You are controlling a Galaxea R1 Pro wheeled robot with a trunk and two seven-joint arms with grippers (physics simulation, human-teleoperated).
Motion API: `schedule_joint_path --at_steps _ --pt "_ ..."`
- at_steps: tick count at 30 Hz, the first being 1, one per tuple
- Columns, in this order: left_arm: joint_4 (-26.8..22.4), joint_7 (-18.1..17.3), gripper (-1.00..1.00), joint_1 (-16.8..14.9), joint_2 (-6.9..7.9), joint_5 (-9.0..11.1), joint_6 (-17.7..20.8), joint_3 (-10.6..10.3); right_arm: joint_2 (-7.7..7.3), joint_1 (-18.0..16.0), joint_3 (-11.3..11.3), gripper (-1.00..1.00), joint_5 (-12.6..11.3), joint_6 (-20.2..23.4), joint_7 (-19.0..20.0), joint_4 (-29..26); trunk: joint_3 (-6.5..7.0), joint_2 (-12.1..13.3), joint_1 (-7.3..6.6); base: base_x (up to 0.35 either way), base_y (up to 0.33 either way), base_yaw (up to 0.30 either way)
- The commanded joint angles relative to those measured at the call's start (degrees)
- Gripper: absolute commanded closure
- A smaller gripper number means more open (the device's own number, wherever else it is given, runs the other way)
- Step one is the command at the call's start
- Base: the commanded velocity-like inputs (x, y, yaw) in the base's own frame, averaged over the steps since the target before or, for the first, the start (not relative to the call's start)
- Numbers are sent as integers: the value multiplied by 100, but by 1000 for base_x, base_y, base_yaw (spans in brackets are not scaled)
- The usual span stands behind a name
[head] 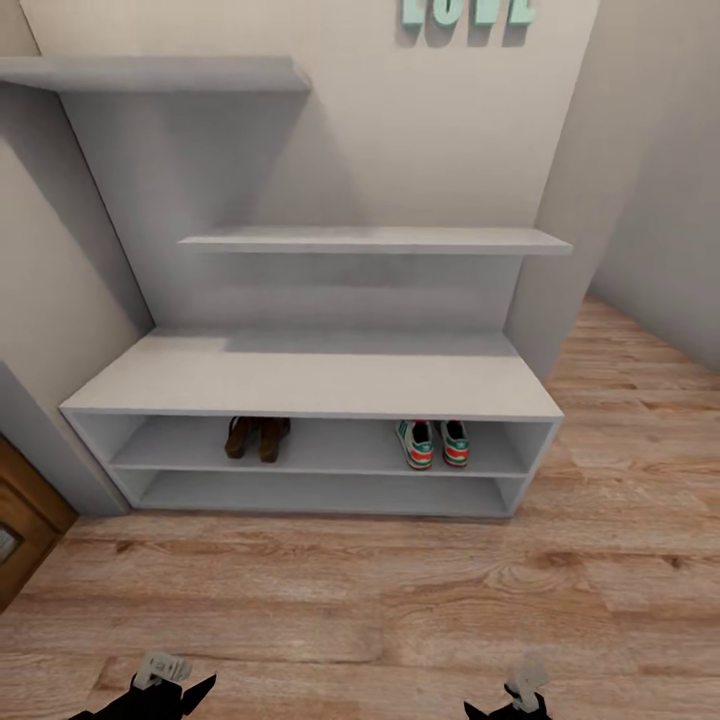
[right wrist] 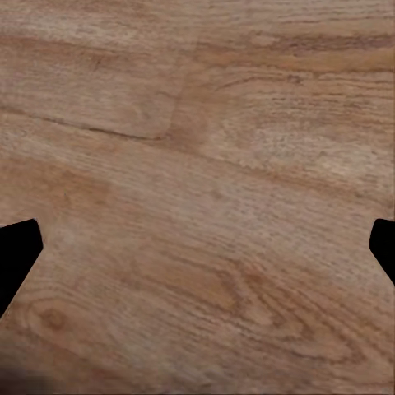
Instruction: Pick up the two gym shoes and the two sandals from the corridor floor and place them onto the hallstand (shoe rack) in the corridor, making sure they are on the rack and not on the floor. Arrange them so the two gym shoes are next to each other and the two sandals are next to each other.
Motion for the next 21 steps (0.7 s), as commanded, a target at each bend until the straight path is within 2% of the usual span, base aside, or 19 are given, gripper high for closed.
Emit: schedule_joint_path --at_steps 1,11,21 --pt "14 -4 -100 -5 2 46 -30 -48 3 18 27 -100 -48 -31 15 4 15 40 -23 0 0 0" --pt "48 8 -100 -5 -10 43 -30 -51 66 283 19 -100 -50 -58 -2 10 194 441 -243 0 0 0" --pt "52 14 -100 -5 -13 43 -30 -48 101 308 19 -100 -50 -58 3 12 374 842 -463 0 0 0"
